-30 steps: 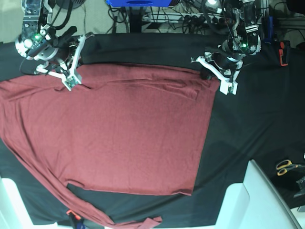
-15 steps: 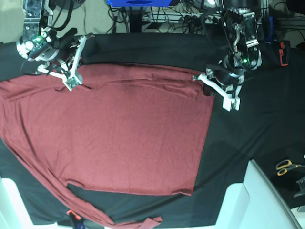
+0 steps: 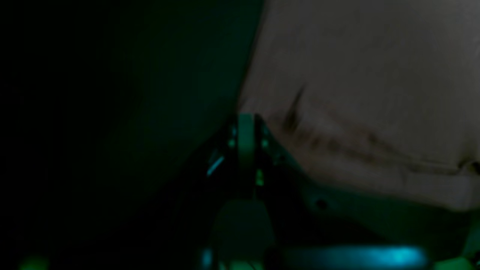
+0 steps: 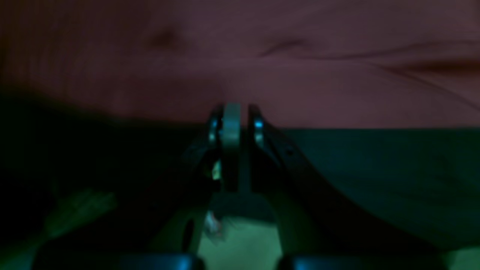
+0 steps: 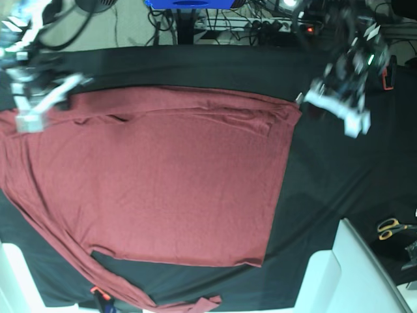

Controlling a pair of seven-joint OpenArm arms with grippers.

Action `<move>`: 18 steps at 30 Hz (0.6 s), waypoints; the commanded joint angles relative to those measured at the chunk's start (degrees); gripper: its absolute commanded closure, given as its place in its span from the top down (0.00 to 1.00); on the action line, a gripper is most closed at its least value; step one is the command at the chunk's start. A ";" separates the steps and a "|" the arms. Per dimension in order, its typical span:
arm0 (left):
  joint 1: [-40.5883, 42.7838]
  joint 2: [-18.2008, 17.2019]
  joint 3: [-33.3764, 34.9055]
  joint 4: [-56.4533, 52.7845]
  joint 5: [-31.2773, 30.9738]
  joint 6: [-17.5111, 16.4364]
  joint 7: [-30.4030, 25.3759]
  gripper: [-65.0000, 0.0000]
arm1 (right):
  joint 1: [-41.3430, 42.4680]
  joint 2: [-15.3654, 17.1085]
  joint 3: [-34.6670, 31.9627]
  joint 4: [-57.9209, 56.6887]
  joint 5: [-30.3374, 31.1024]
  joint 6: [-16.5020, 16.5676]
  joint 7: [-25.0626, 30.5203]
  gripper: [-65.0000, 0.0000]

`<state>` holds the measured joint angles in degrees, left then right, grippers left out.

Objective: Fold the T-shirt properly
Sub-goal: 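Open both grippers and lift them off the shirt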

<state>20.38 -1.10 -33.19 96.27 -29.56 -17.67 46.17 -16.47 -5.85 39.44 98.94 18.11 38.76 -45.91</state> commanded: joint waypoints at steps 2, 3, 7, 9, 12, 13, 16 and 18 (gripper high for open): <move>2.78 -2.81 -2.11 0.65 -7.23 -0.39 -1.12 0.00 | 1.74 2.11 5.61 -2.72 6.02 0.58 -0.64 0.08; 4.63 -4.13 -2.02 0.21 -10.66 -0.92 -1.29 0.00 | 2.80 3.34 8.25 -5.09 8.66 0.58 -0.81 0.10; 9.55 -7.20 -2.37 -0.05 -18.04 -5.85 -1.38 0.00 | 8.69 8.88 16.69 -16.96 12.97 0.58 -2.66 0.36; 10.43 -7.20 -2.55 -0.05 -18.13 -6.20 -1.38 0.07 | 11.77 11.52 20.38 -23.37 13.32 0.67 -2.92 0.50; 10.43 -6.94 -2.55 -0.14 -18.13 -6.28 -1.38 0.27 | 15.72 15.65 26.71 -33.13 13.32 0.75 -3.01 0.68; 10.43 -6.85 -2.55 -0.14 -18.13 -6.28 -1.38 0.33 | 16.69 17.67 28.30 -36.65 13.32 0.84 -2.92 0.72; 10.43 -6.76 -2.37 -0.22 -18.13 -6.28 -1.38 0.47 | 19.59 22.42 30.93 -47.11 13.32 0.93 -2.49 0.74; 10.43 -6.76 -2.28 -0.22 -18.13 -6.28 -1.38 0.54 | 20.91 25.23 31.90 -52.83 13.32 0.93 -1.17 0.74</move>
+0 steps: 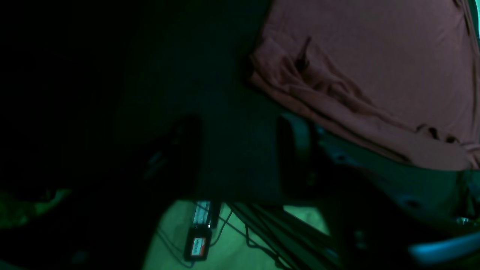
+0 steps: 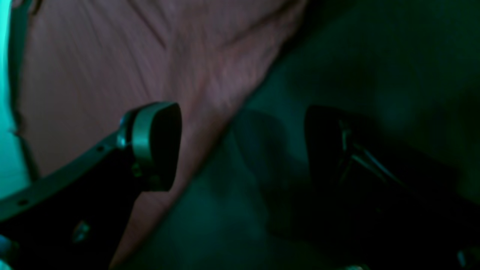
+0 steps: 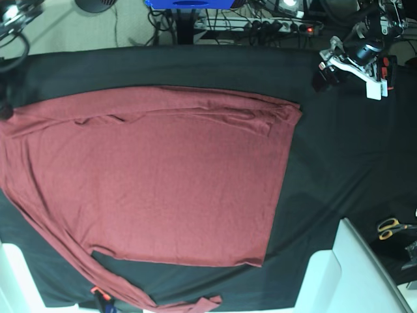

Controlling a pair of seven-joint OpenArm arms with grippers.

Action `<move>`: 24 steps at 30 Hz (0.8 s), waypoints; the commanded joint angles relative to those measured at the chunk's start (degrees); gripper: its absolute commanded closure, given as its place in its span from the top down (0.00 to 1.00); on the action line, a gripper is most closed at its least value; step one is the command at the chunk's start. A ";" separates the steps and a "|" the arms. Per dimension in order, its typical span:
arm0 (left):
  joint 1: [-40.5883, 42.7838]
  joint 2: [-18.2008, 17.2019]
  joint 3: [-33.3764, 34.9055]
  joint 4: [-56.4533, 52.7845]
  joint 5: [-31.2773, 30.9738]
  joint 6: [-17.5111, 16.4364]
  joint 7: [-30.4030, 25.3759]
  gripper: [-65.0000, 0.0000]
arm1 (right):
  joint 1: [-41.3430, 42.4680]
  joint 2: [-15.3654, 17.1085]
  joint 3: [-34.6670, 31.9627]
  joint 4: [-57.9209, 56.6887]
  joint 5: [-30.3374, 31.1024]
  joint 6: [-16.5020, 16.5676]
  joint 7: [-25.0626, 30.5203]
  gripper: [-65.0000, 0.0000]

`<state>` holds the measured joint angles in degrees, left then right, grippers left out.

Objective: Fold the T-shirt properly
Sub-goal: 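Open both grippers and lift them off the shirt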

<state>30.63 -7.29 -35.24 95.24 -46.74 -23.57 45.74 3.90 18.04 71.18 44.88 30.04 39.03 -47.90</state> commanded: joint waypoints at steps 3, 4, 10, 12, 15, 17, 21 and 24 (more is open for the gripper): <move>0.18 -0.58 -0.40 0.80 -0.95 -0.38 -0.86 0.60 | 1.68 3.89 -0.01 -5.28 1.39 0.67 5.92 0.74; 0.18 -0.67 -0.40 0.80 -0.95 -0.38 -0.86 0.60 | 2.12 4.24 -0.19 -6.51 1.39 0.67 6.98 0.74; -0.26 -0.75 -0.40 -1.22 -0.95 -0.38 -0.86 0.60 | 3.97 3.98 -0.28 -9.32 1.30 0.75 7.42 0.74; -0.35 -0.75 -0.40 -2.36 -0.95 -0.38 -0.86 0.60 | 3.97 3.72 -0.28 -9.32 1.30 0.75 7.33 0.74; -0.35 -0.67 -0.40 -3.59 -0.95 -0.38 -0.94 0.60 | 3.97 2.66 -0.89 -9.32 1.12 0.75 7.33 0.74; -0.35 -0.67 -0.40 -3.68 -0.95 -0.38 -0.94 0.60 | 3.97 2.57 -3.18 -9.32 1.12 0.75 7.68 0.74; -0.43 -0.67 -0.40 -3.68 -0.95 -0.38 -0.94 0.60 | 3.97 2.40 -4.76 -9.32 1.30 0.75 7.86 0.58; -0.43 -0.67 -0.40 -3.68 -0.95 -0.38 -0.94 0.60 | 3.97 2.40 -4.76 -9.32 1.30 0.67 7.86 0.42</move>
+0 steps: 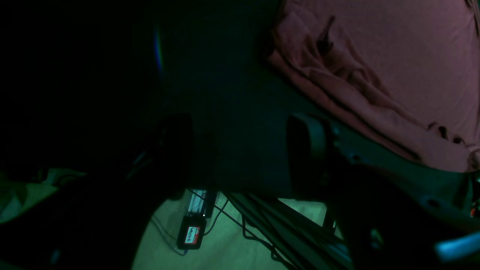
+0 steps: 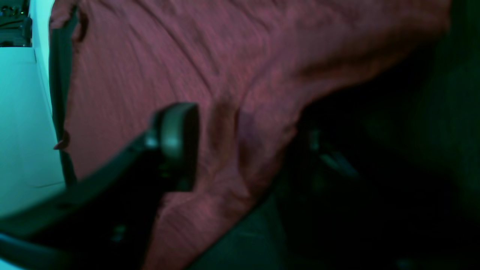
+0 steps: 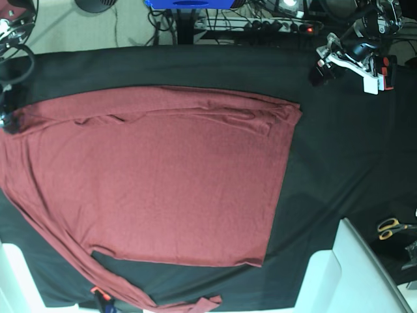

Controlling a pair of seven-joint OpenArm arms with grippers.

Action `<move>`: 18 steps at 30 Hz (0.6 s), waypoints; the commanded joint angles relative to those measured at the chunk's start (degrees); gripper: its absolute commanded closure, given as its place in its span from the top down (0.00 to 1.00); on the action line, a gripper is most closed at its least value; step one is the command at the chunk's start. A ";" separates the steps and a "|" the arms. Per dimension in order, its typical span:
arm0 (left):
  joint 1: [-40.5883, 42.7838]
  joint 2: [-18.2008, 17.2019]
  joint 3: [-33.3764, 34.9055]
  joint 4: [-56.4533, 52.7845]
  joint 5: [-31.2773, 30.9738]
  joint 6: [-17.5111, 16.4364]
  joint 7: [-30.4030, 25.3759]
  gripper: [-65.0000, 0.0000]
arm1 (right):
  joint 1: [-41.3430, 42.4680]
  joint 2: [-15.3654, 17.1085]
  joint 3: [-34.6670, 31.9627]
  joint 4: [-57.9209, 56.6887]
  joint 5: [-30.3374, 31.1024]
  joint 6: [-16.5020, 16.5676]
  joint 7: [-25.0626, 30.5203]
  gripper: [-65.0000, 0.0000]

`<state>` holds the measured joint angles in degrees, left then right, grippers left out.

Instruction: Fold the T-shirt properly

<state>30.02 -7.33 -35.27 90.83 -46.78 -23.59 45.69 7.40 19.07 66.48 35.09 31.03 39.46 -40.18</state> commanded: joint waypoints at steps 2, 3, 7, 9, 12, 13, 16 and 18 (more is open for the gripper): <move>0.18 -0.62 -0.38 0.73 -0.91 -0.36 -0.90 0.60 | 0.47 1.37 0.03 0.47 0.40 -0.03 0.14 0.28; 0.18 -0.62 -0.38 0.73 -0.91 -0.36 -0.90 0.60 | 0.47 1.37 0.03 0.47 0.40 -0.03 0.14 0.21; -0.09 -0.54 -0.12 0.73 -1.00 -0.45 -0.99 0.60 | 0.47 1.37 0.03 0.38 0.40 -0.12 0.14 0.03; -0.88 -0.45 0.06 0.56 -1.08 -0.45 -0.99 0.60 | 0.47 1.28 0.03 0.38 0.40 -0.12 0.14 0.03; -2.02 -0.45 0.06 -1.29 -1.35 -0.45 -0.99 0.61 | 0.47 1.28 0.03 0.38 0.31 -0.12 -0.04 0.02; -2.46 -0.45 0.06 -2.08 -1.35 -0.45 -0.99 0.61 | 0.38 1.28 0.03 0.38 0.31 -0.12 -0.04 0.02; -3.52 0.08 0.06 -4.28 -1.35 -0.45 -0.99 0.61 | 0.29 1.28 0.03 0.38 0.31 -0.12 -0.04 0.02; -4.66 0.52 0.06 -5.51 -1.26 -0.45 -0.99 0.61 | 0.29 1.28 0.03 0.38 0.31 -0.12 -0.21 0.02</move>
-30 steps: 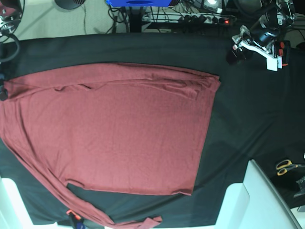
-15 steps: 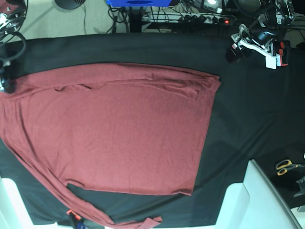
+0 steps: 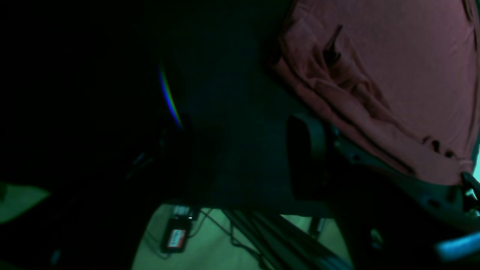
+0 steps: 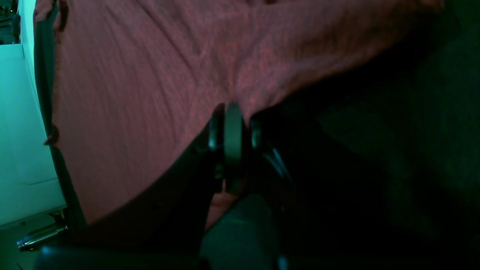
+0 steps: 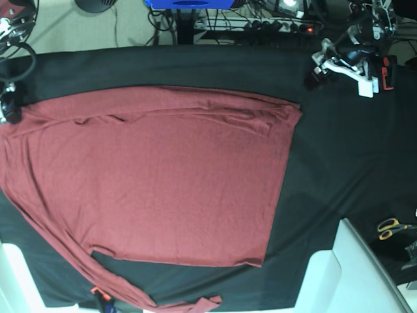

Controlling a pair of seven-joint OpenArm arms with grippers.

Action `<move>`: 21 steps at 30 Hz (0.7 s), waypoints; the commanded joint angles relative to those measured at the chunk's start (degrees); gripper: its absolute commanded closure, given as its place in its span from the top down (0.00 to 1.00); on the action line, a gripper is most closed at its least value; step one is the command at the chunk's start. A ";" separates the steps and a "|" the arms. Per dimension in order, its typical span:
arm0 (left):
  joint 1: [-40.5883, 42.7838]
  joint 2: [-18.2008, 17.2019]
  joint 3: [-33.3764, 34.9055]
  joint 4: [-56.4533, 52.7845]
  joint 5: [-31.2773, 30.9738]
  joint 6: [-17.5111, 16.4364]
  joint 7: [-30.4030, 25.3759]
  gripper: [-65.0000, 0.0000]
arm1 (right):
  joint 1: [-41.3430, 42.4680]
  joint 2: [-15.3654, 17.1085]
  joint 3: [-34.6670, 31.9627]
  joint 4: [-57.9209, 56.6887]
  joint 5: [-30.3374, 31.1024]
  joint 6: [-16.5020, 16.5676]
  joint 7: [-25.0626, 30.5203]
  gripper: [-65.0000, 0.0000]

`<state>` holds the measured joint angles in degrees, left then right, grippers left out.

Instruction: Fold the T-shirt properly

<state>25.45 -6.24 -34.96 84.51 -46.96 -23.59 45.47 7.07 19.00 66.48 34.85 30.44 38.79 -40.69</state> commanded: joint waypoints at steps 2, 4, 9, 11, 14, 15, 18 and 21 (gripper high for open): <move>-1.06 -0.40 -0.16 -0.25 -0.82 -0.45 -0.77 0.61 | 0.62 1.35 -0.06 0.62 0.90 0.56 0.29 0.02; -2.38 -0.31 -0.16 -1.39 -0.82 -0.45 -0.77 0.61 | 0.53 1.35 -0.06 0.62 0.90 0.64 0.29 0.02; -6.33 -0.49 2.21 -6.05 -0.73 -0.45 -0.77 0.60 | 0.53 1.35 -0.15 0.62 0.90 0.64 0.29 0.02; -7.91 -0.49 3.62 -8.51 -0.73 -0.45 -0.77 0.60 | 0.53 1.35 0.03 0.62 0.90 0.64 0.20 0.02; -9.85 -0.49 5.11 -11.67 -0.73 -0.45 -0.77 0.60 | 0.53 1.35 0.03 0.62 0.90 0.64 0.20 0.02; -10.38 -0.40 5.64 -12.38 -0.73 -0.45 -0.86 0.60 | 0.53 1.35 0.03 0.62 0.90 0.64 0.20 0.02; -11.78 -0.40 7.05 -13.78 -0.73 -0.45 -0.86 0.60 | 0.53 1.35 0.03 0.62 0.90 0.64 0.20 0.02; -12.22 -0.40 8.45 -13.70 -0.73 -0.45 -0.86 0.59 | 0.53 1.35 0.03 0.62 0.90 0.64 0.20 0.02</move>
<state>12.93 -6.52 -26.65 70.63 -48.93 -24.49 43.09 7.05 19.00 66.48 34.85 30.44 38.63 -40.73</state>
